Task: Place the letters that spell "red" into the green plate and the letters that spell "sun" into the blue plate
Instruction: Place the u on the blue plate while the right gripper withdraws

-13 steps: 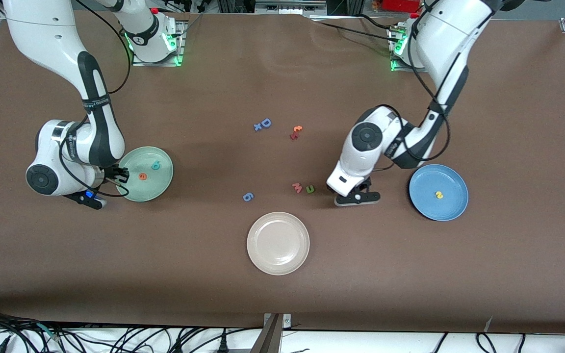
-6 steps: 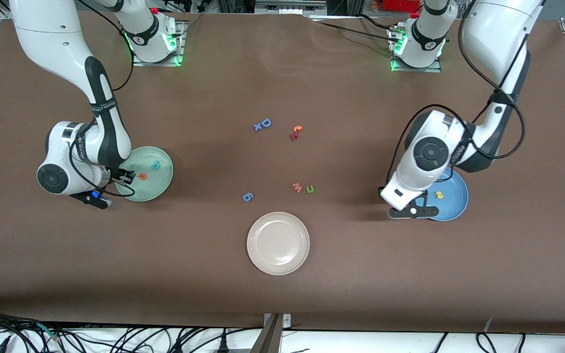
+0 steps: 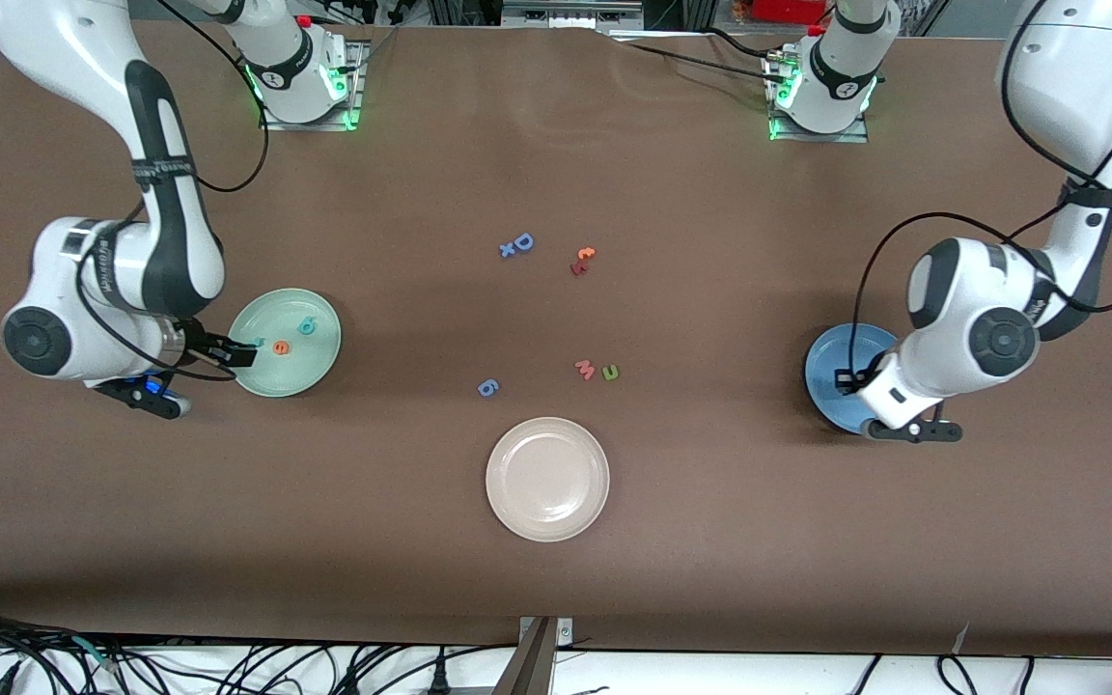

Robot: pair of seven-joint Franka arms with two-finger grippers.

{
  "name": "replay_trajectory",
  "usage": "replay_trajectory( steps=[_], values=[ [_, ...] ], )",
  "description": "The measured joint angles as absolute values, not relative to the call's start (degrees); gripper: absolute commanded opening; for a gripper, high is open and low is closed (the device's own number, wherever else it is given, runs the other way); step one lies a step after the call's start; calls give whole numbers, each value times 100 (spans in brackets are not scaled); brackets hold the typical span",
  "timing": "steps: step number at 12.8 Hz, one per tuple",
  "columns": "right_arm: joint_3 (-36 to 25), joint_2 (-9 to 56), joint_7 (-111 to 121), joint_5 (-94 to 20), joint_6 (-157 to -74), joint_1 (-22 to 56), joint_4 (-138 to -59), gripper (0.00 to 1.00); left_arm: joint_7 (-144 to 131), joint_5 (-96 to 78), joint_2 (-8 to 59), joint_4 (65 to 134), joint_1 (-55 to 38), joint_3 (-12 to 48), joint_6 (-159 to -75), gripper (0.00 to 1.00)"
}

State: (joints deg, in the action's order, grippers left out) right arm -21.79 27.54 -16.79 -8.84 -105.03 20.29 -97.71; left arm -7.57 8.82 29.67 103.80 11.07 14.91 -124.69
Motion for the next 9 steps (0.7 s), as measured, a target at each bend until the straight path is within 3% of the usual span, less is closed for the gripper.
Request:
replay_trajectory(
  steps=[6, 9],
  values=[
    [-2207, 2365, -1673, -884, -9710, 2032, -8622, 99, -740, 865, 2646, 10930, 1342, 1510, -12549, 26],
    [-2206, 2142, -1652, -884, -9528, 2033, -8401, 100, -660, 865, 2249, 11653, 1524, 1508, -13165, 30]
  ],
)
